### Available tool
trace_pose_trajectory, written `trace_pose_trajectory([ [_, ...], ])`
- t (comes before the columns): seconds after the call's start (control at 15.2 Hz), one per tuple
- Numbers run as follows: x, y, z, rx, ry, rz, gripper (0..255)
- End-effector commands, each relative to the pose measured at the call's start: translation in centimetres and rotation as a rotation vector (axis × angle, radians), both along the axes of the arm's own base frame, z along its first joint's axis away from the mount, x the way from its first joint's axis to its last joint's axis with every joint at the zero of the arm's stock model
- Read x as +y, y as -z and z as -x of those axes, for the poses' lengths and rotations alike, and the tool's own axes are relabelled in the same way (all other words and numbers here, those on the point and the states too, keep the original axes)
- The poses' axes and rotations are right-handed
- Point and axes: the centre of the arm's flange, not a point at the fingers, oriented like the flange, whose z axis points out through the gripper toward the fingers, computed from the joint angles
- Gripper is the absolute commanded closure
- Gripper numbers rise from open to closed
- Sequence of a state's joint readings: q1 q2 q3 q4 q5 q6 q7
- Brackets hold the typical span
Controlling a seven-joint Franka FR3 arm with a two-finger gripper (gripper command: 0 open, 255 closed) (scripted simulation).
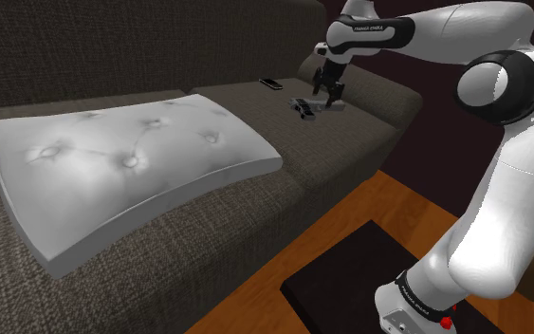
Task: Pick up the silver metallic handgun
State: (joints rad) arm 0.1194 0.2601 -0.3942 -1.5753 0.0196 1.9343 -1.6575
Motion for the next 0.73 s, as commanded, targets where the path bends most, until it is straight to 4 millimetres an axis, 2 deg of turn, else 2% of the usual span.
trace_pose_trajectory([
  [0.0,0.0,1.1,-0.1,0.000,-0.003,0.000,0],
  [0.26,0.0,2.4,-0.1,0.000,-0.003,0.000,0],
  [0.33,0.0,2.4,0.0,0.000,-0.003,0.000,255],
  [0.66,0.0,2.4,0.0,0.000,-0.003,0.000,255],
])
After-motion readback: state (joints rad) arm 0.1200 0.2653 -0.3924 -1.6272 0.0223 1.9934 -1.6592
